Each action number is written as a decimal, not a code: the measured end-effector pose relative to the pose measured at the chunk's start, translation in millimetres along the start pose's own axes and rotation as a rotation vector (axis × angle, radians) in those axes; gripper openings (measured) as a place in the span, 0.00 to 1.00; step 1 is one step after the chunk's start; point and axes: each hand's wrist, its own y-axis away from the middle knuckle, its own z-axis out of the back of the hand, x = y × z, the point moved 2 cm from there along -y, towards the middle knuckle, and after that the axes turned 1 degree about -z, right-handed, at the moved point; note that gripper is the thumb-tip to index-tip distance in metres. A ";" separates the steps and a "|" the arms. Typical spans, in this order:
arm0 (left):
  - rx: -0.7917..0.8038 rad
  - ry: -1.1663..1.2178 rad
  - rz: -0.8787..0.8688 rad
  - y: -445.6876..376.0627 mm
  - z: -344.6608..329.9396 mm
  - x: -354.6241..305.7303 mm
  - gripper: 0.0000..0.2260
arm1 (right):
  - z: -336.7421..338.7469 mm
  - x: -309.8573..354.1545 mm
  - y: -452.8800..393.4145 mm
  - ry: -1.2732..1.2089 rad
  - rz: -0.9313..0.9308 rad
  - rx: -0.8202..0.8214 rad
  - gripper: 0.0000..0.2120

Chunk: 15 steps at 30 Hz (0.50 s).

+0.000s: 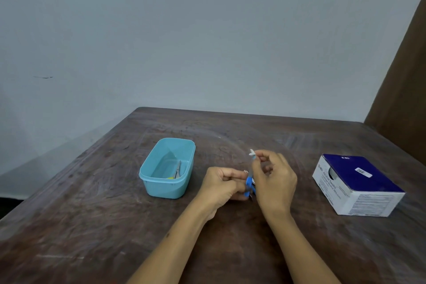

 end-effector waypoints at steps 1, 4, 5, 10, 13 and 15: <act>0.003 -0.017 0.003 0.5 -0.5 -0.2 0.11 | 0.7 -0.5 -0.7 0.005 0.004 -0.012 0.05; -0.010 -0.030 -0.017 1.0 -0.1 -0.2 0.11 | -0.5 -0.6 0.2 -0.001 -0.012 -0.003 0.05; -0.025 -0.024 -0.029 1.1 0.6 -0.7 0.11 | -1.8 -0.3 1.3 -0.002 -0.017 0.016 0.05; 0.011 -0.025 -0.004 0.6 1.8 -1.3 0.11 | -1.8 -0.4 1.6 0.004 0.002 0.006 0.06; 0.070 -0.049 0.013 2.9 -1.9 -0.1 0.11 | 0.6 -2.6 -0.7 -0.003 -0.018 -0.028 0.05; 0.036 -0.039 -0.017 2.1 -0.8 0.2 0.11 | -0.2 -1.7 0.5 -0.012 -0.049 -0.014 0.05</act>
